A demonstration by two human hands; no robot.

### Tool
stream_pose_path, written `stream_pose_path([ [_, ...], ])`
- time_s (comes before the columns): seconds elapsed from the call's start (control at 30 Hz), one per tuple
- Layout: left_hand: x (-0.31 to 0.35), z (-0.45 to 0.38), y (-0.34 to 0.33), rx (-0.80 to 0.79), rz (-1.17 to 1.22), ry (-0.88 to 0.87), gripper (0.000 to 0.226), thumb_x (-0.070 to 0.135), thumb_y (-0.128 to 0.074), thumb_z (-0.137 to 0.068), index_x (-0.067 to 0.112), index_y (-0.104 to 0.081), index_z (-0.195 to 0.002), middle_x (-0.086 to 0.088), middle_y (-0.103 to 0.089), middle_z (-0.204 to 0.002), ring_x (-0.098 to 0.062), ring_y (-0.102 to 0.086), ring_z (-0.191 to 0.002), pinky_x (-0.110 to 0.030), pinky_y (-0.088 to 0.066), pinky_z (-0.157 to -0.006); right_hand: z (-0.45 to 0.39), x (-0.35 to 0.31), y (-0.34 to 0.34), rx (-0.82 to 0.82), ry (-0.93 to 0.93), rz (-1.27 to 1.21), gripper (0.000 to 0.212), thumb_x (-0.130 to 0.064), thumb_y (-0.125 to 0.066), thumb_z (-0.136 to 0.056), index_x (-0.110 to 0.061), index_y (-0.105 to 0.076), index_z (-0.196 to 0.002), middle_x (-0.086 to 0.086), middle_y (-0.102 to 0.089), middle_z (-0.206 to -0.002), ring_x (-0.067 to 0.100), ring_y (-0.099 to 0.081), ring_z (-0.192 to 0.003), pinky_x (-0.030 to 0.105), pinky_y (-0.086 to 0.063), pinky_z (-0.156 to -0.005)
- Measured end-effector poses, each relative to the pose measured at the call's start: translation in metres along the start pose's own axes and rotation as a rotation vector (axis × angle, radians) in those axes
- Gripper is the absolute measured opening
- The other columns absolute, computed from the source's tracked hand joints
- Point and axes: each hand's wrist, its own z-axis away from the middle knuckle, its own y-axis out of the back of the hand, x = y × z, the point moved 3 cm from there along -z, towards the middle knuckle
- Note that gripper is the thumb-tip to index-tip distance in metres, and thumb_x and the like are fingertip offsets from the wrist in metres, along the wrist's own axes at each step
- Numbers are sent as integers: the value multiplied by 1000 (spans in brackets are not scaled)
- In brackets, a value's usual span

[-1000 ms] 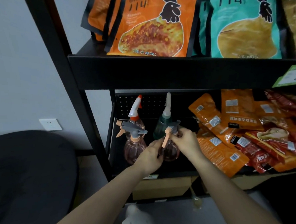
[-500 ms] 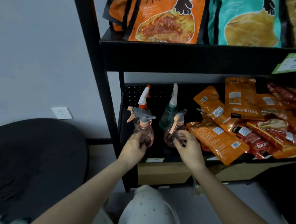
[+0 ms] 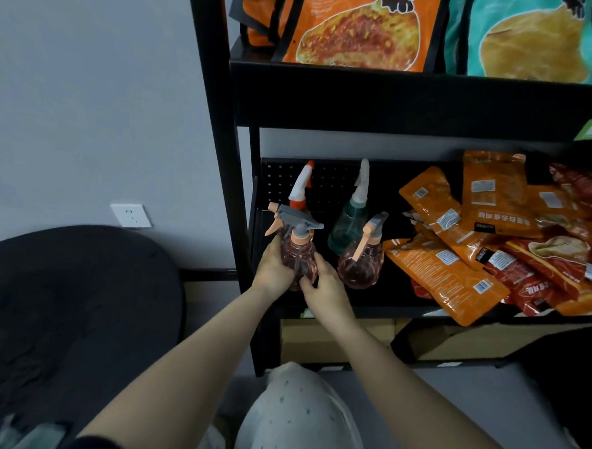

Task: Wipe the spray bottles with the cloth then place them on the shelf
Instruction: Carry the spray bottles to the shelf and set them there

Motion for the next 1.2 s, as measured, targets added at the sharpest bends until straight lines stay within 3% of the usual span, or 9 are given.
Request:
stream_pose_path([
  [0.2, -13, 3, -10, -21, 7, -27, 71, 14, -50, -66, 23, -44, -136, -5, -59, -122, -18, -59, -111, -35, -50, -92, -9, 2, 4, 3, -18, -43, 61, -8, -47, -94, -22, -24, -148, 1, -33, -150, 19, -37, -133, 20, -29, -95],
  [0.3, -13, 21, -11, -15, -114, -4, 76, 3, -52, -80, 25, -26, -147, -5, -43, -131, -20, -51, -115, -21, -40, -86, -12, -1, 10, -6, -26, -115, 56, -6, -46, -94, -22, -31, -145, 2, -48, -137, 18, -47, -122, 20, -35, -90],
  [0.43, -27, 34, -14, -10, -136, 15, 68, -7, -47, -81, 14, -33, -144, -10, -35, -143, -24, -42, -126, -10, -29, -84, -15, -2, 12, -44, -23, -178, 56, -4, -45, -93, -24, -33, -145, -3, -52, -124, 8, -48, -108, 21, -37, -87],
  [0.53, -31, 30, -4, 36, -93, 20, 68, -9, -48, -79, 12, -36, -143, -14, -42, -138, -25, -43, -127, -18, -33, -98, -13, 7, 9, 6, -41, -186, 57, -7, -48, -93, -22, -31, -146, 0, -46, -140, 16, -44, -126, 23, -36, -96],
  [0.63, -25, 19, 1, 43, -73, 24, 71, -4, -53, -81, 17, -32, -145, -9, -44, -139, -24, -46, -128, -31, -39, -106, -7, 18, 3, 52, -47, -210, 54, -9, -50, -93, -22, -36, -143, 1, -46, -140, 19, -44, -128, 27, -38, -99],
  [0.77, -14, 13, -5, -27, -15, -16, 60, -5, -57, -82, 20, -44, -135, 4, -59, -114, -8, -55, -105, -5, -44, -80, -11, 23, 4, -7, -57, -254, 51, -7, -47, -94, -25, -38, -141, -1, -50, -135, 15, -47, -123, 28, -42, -95],
  [0.93, -27, 24, -17, 3, 22, -35, 64, 14, -56, -71, 22, -46, -133, -6, -59, -121, -18, -57, -113, -35, -47, -98, -22, 28, 9, -74, -68, -258, 47, -11, -48, -95, -26, -40, -139, -11, -51, -120, 15, -51, -118, 33, -43, -98],
  [1.1, -56, 15, -26, 18, 12, 25, 77, 21, -57, -66, 26, -37, -140, -10, -53, -131, -23, -53, -121, -46, -45, -101, -21, 30, 5, -114, -55, -252, 48, -11, -49, -95, -27, -40, -138, -13, -50, -122, 6, -46, -116, 25, -39, -97],
  [1.2, -62, 10, -28, 6, 4, 45, 80, 27, -57, -64, 25, -34, -141, -12, -51, -134, -26, -51, -123, -47, -44, -102, -22, 30, 5, -129, -52, -240, 49, -12, -51, -94, -29, -39, -139, -9, -52, -126, 10, -48, -117, 27, -40, -96],
])
